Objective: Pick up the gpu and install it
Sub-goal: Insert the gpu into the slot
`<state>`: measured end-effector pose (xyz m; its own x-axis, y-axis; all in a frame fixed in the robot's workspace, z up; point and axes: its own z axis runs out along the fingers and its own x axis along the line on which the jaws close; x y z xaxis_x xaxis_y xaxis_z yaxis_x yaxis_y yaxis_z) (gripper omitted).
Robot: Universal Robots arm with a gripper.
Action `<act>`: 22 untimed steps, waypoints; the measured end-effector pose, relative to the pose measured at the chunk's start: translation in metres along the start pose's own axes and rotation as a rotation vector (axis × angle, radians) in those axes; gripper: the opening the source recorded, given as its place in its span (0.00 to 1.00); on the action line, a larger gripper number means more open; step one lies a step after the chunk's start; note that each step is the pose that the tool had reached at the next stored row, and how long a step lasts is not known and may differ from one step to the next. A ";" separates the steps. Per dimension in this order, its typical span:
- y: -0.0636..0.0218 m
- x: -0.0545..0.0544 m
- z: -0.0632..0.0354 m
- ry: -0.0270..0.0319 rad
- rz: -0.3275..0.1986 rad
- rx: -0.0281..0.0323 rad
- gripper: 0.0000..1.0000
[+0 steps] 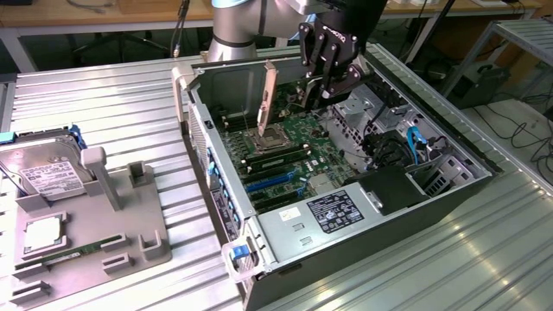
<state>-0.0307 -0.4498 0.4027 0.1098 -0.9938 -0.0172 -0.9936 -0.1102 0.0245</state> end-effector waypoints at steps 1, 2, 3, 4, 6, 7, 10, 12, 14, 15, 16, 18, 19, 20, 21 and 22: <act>0.0000 0.000 0.0003 0.0000 0.000 0.0000 0.28; 0.0000 0.000 0.0006 0.0000 0.000 0.0000 0.28; 0.0000 0.000 0.0012 0.0000 0.000 0.0000 0.28; 0.0000 0.000 0.0018 0.0000 0.000 0.0000 0.28; -0.0001 0.000 0.0028 0.0000 0.000 0.0000 0.28; -0.0001 0.000 0.0031 0.0001 0.000 0.0000 0.28; -0.0001 0.000 0.0047 0.0000 0.000 0.0000 0.28; -0.0001 0.000 0.0060 0.0000 0.000 0.0000 0.28; -0.0002 0.000 0.0073 0.0000 0.000 0.0000 0.28; -0.0002 0.000 0.0085 0.0000 0.000 0.0000 0.28; -0.0002 0.000 0.0095 0.0000 0.000 0.0000 0.28; -0.0003 0.000 0.0117 0.0001 0.000 -0.0001 0.28; -0.0003 0.000 0.0131 0.0000 0.000 -0.0001 0.28; -0.0003 0.000 0.0143 0.0000 0.000 -0.0001 0.28; -0.0003 0.000 0.0156 0.0000 0.000 -0.0001 0.28; -0.0004 0.000 0.0169 -0.0001 0.001 0.0000 0.28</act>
<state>-0.0308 -0.4499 0.3857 0.1084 -0.9940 -0.0172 -0.9938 -0.1088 0.0246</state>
